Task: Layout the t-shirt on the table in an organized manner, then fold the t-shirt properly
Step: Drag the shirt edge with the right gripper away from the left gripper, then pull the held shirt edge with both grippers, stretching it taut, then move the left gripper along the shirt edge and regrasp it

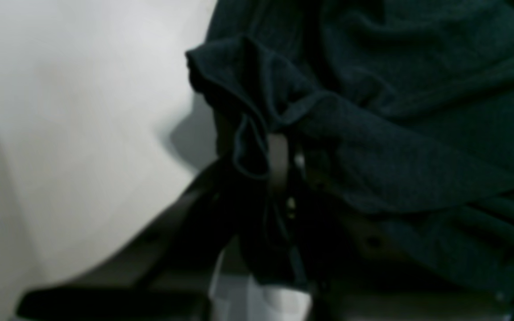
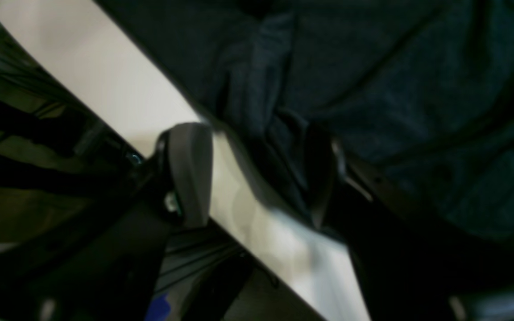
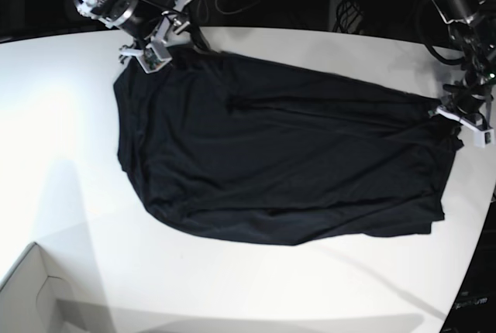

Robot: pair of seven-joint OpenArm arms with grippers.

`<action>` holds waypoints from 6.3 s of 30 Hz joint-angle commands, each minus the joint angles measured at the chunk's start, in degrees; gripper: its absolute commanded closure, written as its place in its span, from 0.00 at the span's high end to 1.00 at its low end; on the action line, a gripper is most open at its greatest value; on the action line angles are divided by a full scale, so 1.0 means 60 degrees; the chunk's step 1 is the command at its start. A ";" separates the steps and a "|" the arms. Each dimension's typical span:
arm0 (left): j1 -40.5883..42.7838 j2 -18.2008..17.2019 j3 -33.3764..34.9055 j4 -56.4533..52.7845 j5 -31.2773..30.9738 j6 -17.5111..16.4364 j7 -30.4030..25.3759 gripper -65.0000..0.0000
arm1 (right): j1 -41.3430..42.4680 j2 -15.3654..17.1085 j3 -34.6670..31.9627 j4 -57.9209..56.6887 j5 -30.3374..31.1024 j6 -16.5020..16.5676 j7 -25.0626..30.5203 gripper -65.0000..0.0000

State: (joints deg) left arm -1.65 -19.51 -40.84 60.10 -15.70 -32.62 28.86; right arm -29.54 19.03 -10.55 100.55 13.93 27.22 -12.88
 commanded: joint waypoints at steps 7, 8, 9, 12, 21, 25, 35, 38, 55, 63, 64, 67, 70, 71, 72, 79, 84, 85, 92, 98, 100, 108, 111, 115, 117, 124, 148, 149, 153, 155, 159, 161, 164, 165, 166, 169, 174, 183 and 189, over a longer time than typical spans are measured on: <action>-0.0113 -0.0170 -0.0043 0.0116 -0.0027 0.0008 -0.0129 0.00 | 0.0169 0.0045 -0.0096 -0.0195 0.0117 0.0056 0.0250 0.46; -0.0113 -0.0170 -0.0043 0.0116 -0.0027 0.0008 -0.0129 0.00 | 0.0169 0.0045 -0.0096 -0.0195 0.0117 0.0056 0.0250 0.42; -0.0113 -0.0170 -0.0043 0.0116 -0.0027 0.0008 -0.0129 0.00 | 0.0169 0.0045 -0.0096 -0.0195 0.0117 0.0056 0.0235 0.39; -0.0113 -0.0170 -0.0043 0.0116 -0.0027 0.0008 -0.0144 0.00 | 0.0257 0.0045 -0.0096 -0.0224 0.0117 0.0056 0.0177 0.33; -0.0143 -0.0170 -0.0043 0.0116 -0.0027 0.0008 -0.0144 0.00 | 0.0286 0.0045 -0.0096 -0.0414 0.0117 0.0056 0.0177 0.32; -0.0157 -0.0170 -0.0043 0.0116 -0.0027 0.0008 -0.0144 0.00 | 0.0286 0.0045 -0.0110 -0.0414 0.0117 0.0056 0.0177 0.32; -0.0157 -0.0170 -0.0043 0.0116 -0.0027 0.0008 -0.0144 0.00 | 0.0286 0.0104 -0.0623 -0.0414 0.0117 0.0056 0.0177 0.00; -0.0157 -0.0170 -0.0043 0.0116 -0.0027 0.0008 -0.0144 0.00 | 0.0286 0.0118 -0.0565 -0.0400 0.0117 0.0056 0.0177 0.00; -0.0172 -0.0243 -0.0043 0.0116 -0.0027 0.0008 -0.0144 0.00 | 0.0579 0.0734 -0.0081 -0.0077 0.0117 0.0056 0.0177 0.00; -0.0157 -0.0243 -0.0043 0.0116 -0.0027 0.0008 -0.0144 0.00 | 0.1106 0.0690 0.0139 -0.0077 0.0117 0.0056 0.0074 0.00; -0.0157 -0.0243 -0.0043 0.0116 -0.0027 0.0008 -0.0144 0.00 | 0.1209 0.0690 0.0139 -0.0107 0.0117 0.0056 -0.0014 0.00; -0.0157 -0.0243 -0.0043 0.0116 -0.0027 0.0008 -0.0144 0.00 | 0.1531 0.0675 0.0139 -0.0121 0.0117 0.0056 -0.0497 0.00; -0.0157 -0.0243 -0.0043 0.0116 -0.0027 0.0008 -0.0144 0.00 | 0.1810 0.0675 0.0080 -0.0151 0.0117 0.0056 -0.1069 0.00; -0.0157 -0.0243 -0.0043 0.0116 -0.0027 0.0008 -0.0144 0.00 | 0.1898 0.0675 0.0080 -0.0151 0.0117 0.0056 -0.1376 0.00; -0.0157 -0.0243 -0.0043 0.0116 -0.0027 0.0008 -0.0144 0.00 | 0.2000 0.0675 0.0080 -0.0180 0.0117 0.0056 -0.1655 0.00; -0.0172 -0.0243 -0.0043 0.0116 -0.0027 0.0008 -0.0144 0.00 | 0.2132 0.0719 0.0270 0.0025 0.0117 0.0056 -0.2622 0.27; -0.0172 -0.0214 -0.0043 0.0116 -0.0027 0.0008 -0.0144 0.00 | 0.1429 0.0294 0.1618 0.0860 0.0117 0.0056 -0.2592 0.42; -0.0172 -0.0214 -0.0043 0.0116 -0.0027 0.0008 -0.0144 0.00 | 0.1297 0.0192 0.1897 0.0992 0.0117 0.0056 -0.2592 0.44; -0.0172 -0.0229 -0.0043 0.0116 -0.0027 0.0008 -0.0144 0.00 | 0.0169 0.0279 0.2249 0.1373 0.0117 0.0056 -0.2592 0.49; -0.0172 -0.0243 -0.0043 0.0116 -0.0027 0.0008 -0.0144 0.00 | -0.0110 0.0294 0.1662 0.1227 0.0117 0.0056 -0.2578 0.50; -0.0172 -0.0243 -0.0043 0.0116 -0.0027 0.0008 -0.0144 0.00 | -0.0051 0.0265 0.1575 0.0963 0.0117 0.0056 -0.2578 0.50; -0.0113 -0.0243 -0.0043 0.0116 -0.0027 0.0008 -0.0158 0.00 | 0.0418 0.0177 0.1575 -0.0488 0.0117 0.0056 -0.1420 0.49; -0.0099 -0.0243 -0.0043 0.0116 -0.0027 0.0008 -0.0158 0.00 | 0.0359 0.0206 0.1560 -0.0766 0.0117 0.0056 -0.1069 0.45; -0.0069 -0.0243 -0.0043 0.0116 -0.0027 0.0008 -0.0158 0.00 | 0.0095 0.0631 0.1443 -0.0781 0.0117 0.0862 -0.1054 0.19; 0.0048 -0.0243 -0.0058 0.0116 -0.0071 0.0008 -0.0158 0.00 | -0.0022 0.0660 0.1501 -0.0795 0.0117 0.1375 -0.1054 0.01; 0.0458 -0.0199 -0.0395 0.0585 -0.0086 0.0008 -0.0144 0.00 | -0.0564 0.0748 0.1794 -0.0488 0.0103 0.1448 -0.1039 0.00; 0.1865 -0.0199 -0.0864 0.1552 -0.0042 0.0008 -0.0056 0.00 | -0.1311 0.0763 0.2249 0.0025 0.0117 0.1463 -0.1039 0.00; 0.1865 -0.0199 -0.0864 0.1552 -0.0027 0.0008 -0.0056 0.00 | -0.1311 0.0748 0.2249 0.0025 0.0117 0.1463 -0.1039 0.00; 0.1879 -0.0214 -0.0864 0.1523 -0.0027 0.0008 -0.0056 0.02 | -0.1311 0.0748 0.2219 0.0025 0.0117 0.1463 -0.1054 0.00; 0.1938 -0.0214 -0.0864 0.1523 -0.0027 0.0008 -0.0056 0.11 | -0.1311 0.0748 0.2249 0.0025 0.0117 0.1463 -0.1054 0.00; 0.2041 -0.0199 -0.0864 0.1581 -0.0086 0.0008 -0.0056 0.31 | -0.1297 0.0763 0.2263 0.0025 0.0117 0.1463 -0.1054 0.00; 0.2041 -0.0185 -0.0864 0.1581 -0.0086 0.0008 -0.0056 0.39 | -0.1297 0.0763 0.2278 0.0025 0.0117 0.1463 -0.1054 0.00; 0.2041 -0.0185 -0.0864 0.1581 -0.0086 0.0008 -0.0056 0.47 | -0.1297 0.0748 0.2278 0.0025 0.0117 0.1463 -0.1039 0.03; 0.2026 -0.0185 -0.0864 0.1581 -0.0086 0.0008 -0.0056 0.47 | -0.1297 0.0748 0.2278 0.0025 0.0117 0.1463 -0.1039 0.05; 0.2026 -0.0185 -0.0864 0.1581 -0.0086 0.0008 -0.0056 0.47 | -0.1297 0.0748 0.2263 0.0025 0.0117 0.1463 -0.1039 0.06; 0.1997 -0.0185 -0.0864 0.1581 -0.0101 0.0008 -0.0056 0.48 | -0.1297 0.0748 0.2263 0.0025 0.0117 0.1463 -0.1039 0.08; 0.1982 -0.0229 -0.0878 0.1581 -0.0101 0.0008 -0.0056 0.48 | -0.1311 0.0792 0.2234 0.0186 0.0117 0.1463 -0.1083 0.17; 0.1879 -0.0155 -0.1684 0.1757 -0.0408 0.0008 -0.0056 0.48 | -0.1721 0.0587 0.2542 0.1783 0.0176 0.1463 -0.1083 0.49; 0.1865 -0.0170 -0.1699 0.2240 -0.0892 0.0008 -0.0056 0.48 | -0.1634 0.0104 0.3157 0.1959 0.0147 0.1463 -0.1069 0.50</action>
State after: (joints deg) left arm 9.69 -19.25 -50.78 72.66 -20.58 -32.58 29.56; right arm -39.22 19.11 8.19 111.24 14.09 35.94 -20.53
